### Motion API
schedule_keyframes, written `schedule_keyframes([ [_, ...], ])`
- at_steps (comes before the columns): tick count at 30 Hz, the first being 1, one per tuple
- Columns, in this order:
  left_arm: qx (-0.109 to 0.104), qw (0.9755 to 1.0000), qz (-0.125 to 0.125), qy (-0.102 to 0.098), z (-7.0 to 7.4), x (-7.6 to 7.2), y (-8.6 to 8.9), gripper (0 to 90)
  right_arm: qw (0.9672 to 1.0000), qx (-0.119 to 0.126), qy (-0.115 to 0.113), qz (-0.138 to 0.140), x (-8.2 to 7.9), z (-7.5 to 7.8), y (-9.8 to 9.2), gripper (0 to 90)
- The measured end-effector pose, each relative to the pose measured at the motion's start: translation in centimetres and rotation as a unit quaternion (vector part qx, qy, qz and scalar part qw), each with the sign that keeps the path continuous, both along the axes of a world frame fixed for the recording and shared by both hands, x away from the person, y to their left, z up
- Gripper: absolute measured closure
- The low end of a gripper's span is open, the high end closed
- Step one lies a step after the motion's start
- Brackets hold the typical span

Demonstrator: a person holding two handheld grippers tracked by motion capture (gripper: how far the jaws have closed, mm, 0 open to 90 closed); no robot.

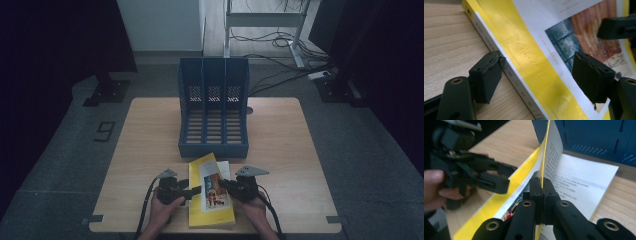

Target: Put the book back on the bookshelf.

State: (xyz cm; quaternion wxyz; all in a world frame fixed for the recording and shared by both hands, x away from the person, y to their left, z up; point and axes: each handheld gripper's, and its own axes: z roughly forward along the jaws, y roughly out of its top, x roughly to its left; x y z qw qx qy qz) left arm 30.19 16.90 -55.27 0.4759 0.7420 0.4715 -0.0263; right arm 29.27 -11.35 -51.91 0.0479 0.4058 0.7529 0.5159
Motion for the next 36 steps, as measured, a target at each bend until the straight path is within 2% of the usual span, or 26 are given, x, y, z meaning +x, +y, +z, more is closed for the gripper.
schedule_keyframes([
  [2, -0.002, 1.0000, 0.001, 0.000, 0.0, 0.0, 0.0, 23.9, 0.9999, 0.009, -0.004, -0.004, -0.2, 0.3, 0.0, 88.8],
  [9, -0.002, 1.0000, 0.001, -0.001, 0.0, 0.0, 0.0, 23.8, 0.9994, 0.012, -0.032, -0.006, -1.0, 1.7, 0.2, 88.9],
  [13, -0.012, 0.9999, -0.004, 0.003, -0.1, 0.1, 0.0, 22.8, 0.9989, 0.009, -0.046, -0.004, -1.5, 2.4, 0.3, 89.0],
  [22, -0.027, 0.9995, -0.014, 0.008, -0.2, 0.2, 0.0, 20.6, 0.9985, 0.015, -0.052, 0.004, -1.8, 2.9, 0.3, 89.0],
  [36, -0.030, 0.9994, -0.016, 0.009, -0.3, 0.2, -0.1, 20.1, 0.9983, 0.016, -0.056, 0.008, -2.0, 3.1, 0.4, 89.0],
])
